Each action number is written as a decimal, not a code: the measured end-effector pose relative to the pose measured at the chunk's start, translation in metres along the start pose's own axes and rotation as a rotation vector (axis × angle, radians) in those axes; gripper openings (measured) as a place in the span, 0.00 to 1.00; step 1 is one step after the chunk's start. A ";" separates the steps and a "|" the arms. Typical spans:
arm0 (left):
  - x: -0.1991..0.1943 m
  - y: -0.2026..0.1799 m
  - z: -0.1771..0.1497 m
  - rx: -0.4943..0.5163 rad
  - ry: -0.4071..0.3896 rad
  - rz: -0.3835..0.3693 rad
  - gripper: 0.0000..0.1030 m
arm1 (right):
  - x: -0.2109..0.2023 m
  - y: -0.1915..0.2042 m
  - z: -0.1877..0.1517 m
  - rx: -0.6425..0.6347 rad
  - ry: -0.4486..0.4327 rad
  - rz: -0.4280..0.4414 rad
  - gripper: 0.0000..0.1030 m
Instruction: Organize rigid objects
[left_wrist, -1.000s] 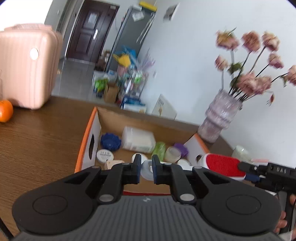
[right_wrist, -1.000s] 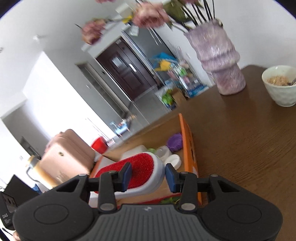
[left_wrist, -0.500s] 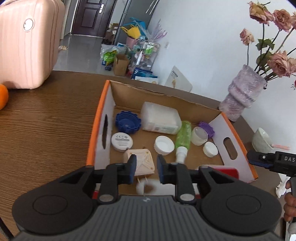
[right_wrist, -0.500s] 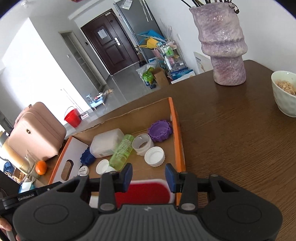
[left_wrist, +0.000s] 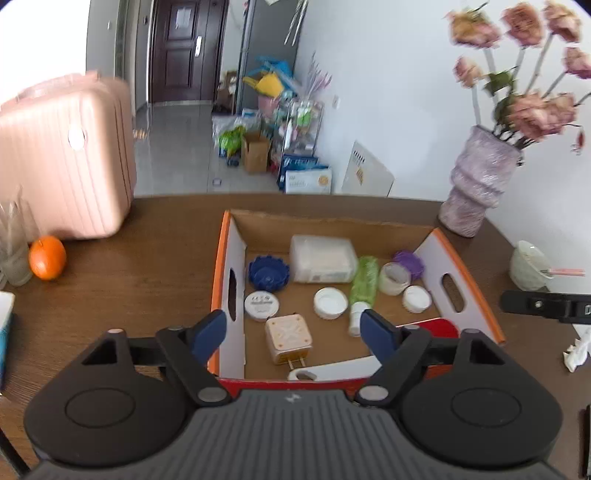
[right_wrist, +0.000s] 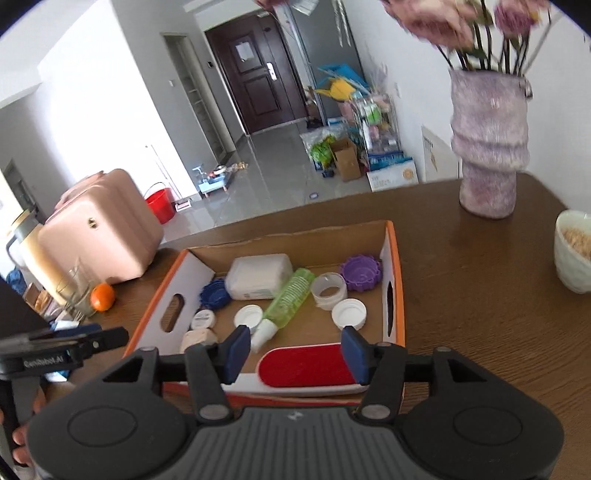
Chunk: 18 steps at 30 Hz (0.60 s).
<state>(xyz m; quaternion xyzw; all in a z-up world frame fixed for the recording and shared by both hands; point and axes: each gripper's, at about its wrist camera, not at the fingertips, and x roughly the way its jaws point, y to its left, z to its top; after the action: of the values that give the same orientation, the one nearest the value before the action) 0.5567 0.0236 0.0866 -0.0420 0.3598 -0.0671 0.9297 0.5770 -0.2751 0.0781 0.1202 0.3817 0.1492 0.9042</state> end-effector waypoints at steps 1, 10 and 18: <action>-0.010 -0.003 0.000 0.008 -0.016 0.001 0.83 | -0.008 0.004 -0.002 -0.012 -0.011 -0.001 0.59; -0.099 -0.030 -0.015 0.079 -0.167 0.002 0.99 | -0.089 0.040 -0.020 -0.105 -0.152 -0.052 0.79; -0.161 -0.041 -0.061 0.094 -0.415 0.022 1.00 | -0.146 0.059 -0.078 -0.176 -0.422 -0.079 1.00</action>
<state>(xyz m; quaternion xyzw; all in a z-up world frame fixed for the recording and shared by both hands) 0.3933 0.0063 0.1536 -0.0075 0.1574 -0.0638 0.9854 0.4127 -0.2650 0.1402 0.0545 0.1743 0.1179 0.9761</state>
